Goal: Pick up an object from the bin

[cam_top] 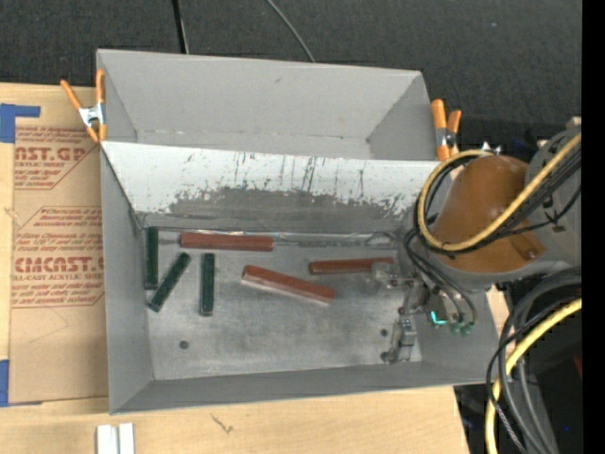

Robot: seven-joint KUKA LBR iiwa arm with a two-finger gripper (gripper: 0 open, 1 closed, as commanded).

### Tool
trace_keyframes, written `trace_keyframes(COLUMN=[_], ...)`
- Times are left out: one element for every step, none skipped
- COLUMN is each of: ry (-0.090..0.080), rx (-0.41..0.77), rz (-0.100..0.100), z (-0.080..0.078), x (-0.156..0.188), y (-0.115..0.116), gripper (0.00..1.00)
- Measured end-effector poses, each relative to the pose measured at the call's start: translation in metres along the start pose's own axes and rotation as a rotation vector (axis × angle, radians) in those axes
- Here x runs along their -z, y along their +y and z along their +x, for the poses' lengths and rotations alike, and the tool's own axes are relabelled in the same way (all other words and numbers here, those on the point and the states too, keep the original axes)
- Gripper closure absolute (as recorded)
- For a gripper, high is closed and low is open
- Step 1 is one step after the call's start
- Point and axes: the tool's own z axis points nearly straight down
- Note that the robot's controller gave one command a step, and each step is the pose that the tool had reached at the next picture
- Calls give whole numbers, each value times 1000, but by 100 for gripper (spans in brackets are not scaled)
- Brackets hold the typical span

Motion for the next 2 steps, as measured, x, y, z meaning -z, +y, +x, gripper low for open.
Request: trace_keyframes(ry=[-8,-9], rx=[1,21], rz=[1,0], z=[-2,-9], x=[4,5], y=[0,-46], gripper=[0,0])
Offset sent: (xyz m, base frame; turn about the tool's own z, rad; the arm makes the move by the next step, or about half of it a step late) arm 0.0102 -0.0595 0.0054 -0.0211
